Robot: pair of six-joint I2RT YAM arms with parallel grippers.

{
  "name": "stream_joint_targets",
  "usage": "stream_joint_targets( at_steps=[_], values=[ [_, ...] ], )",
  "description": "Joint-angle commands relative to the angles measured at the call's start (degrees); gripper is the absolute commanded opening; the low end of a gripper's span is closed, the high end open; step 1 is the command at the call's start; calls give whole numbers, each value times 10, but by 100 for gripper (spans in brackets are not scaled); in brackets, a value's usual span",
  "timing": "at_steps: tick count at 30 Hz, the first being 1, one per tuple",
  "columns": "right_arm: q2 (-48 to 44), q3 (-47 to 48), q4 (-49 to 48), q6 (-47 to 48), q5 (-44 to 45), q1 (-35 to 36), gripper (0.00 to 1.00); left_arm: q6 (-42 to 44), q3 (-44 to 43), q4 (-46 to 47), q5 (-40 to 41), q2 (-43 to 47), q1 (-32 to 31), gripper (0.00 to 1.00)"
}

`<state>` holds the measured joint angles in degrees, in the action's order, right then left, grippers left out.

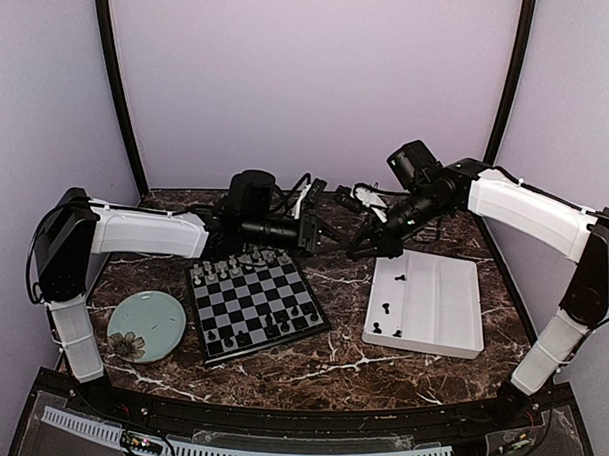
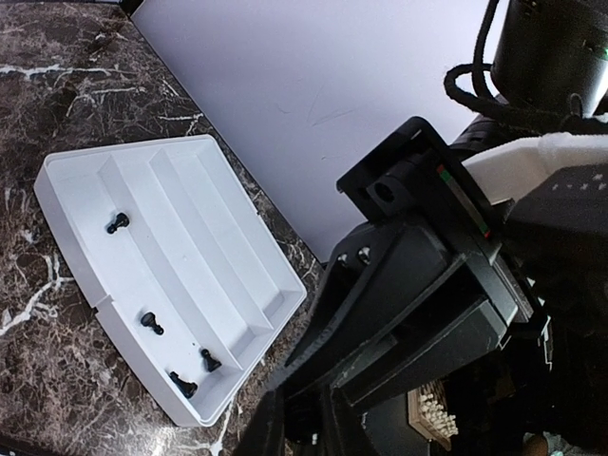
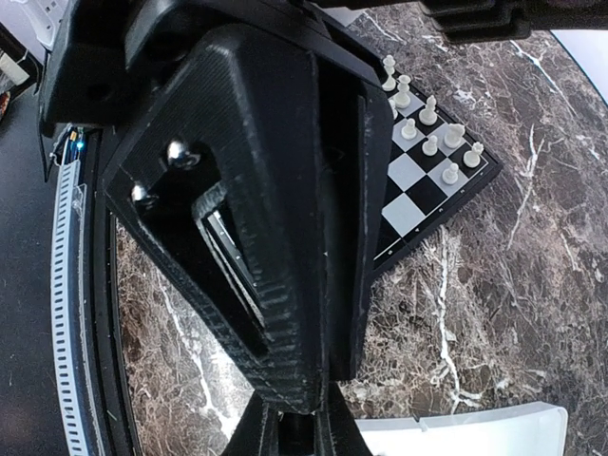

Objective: Set up the chess pieces on the board
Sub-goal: Pass from the right arm to the left, then place the queen at e8.

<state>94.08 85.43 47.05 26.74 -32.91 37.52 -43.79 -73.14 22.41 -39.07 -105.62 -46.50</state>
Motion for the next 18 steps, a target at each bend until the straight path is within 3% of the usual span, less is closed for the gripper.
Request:
stream_joint_targets(
  at_steps=[1,4,7,9,13,18],
  values=[
    [5,8,-11,5,-8,10,10,5,-8,22,-8,3,-2,9],
    [1,9,-8,4,-11,10,15,14,-8,12,1,9,-2,4],
    [-11,17,24,12,-58,-22,38,47,-9,-24,15,31,-1,3],
    [-26,11,42,25,-102,-62,46,88,-8,-78,52,57,-1,3],
    [-51,-23,41,44,-126,-121,49,183,16,-199,134,120,-3,2],
    [-59,-94,-23,11,-117,-146,49,294,67,-358,246,193,-17,3]
  ],
)
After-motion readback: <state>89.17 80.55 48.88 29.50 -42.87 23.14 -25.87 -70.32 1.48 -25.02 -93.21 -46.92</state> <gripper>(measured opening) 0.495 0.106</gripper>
